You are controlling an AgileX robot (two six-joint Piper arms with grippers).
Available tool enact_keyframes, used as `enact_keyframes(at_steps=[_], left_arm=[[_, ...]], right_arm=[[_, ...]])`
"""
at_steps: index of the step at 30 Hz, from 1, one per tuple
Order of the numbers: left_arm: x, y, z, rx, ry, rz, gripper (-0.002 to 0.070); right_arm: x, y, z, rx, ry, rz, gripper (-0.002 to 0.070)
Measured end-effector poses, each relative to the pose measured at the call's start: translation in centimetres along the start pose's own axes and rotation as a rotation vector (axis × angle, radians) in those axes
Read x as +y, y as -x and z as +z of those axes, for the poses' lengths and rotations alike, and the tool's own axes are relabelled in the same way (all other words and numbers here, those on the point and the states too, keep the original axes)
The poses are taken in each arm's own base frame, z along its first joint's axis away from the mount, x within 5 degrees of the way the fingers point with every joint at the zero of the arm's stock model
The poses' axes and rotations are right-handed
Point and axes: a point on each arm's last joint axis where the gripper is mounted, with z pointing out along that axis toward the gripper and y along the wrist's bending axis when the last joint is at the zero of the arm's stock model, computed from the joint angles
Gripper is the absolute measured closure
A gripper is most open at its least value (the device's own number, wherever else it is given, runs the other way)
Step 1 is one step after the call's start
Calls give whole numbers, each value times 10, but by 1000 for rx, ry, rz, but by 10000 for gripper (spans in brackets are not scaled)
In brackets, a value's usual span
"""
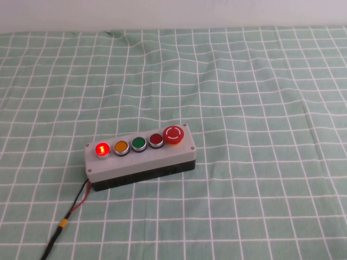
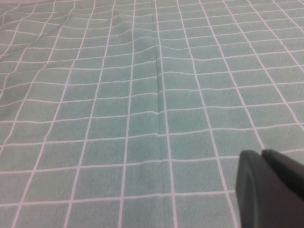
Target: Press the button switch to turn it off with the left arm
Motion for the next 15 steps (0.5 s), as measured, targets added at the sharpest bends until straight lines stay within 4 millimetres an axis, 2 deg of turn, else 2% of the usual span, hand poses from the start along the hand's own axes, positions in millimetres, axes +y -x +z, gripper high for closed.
enact_keyframes(at_steps=[3, 7, 15], left_arm=[[0, 21, -2, -233, -3, 0, 678], [0, 39, -9, -444, -5, 0, 678], [0, 49, -15, -570, -3, -6, 678]], right_arm=[[0, 0, 0, 0, 0, 0, 692], [0, 0, 0, 0, 0, 0, 692], [0, 0, 0, 0, 0, 0, 692]])
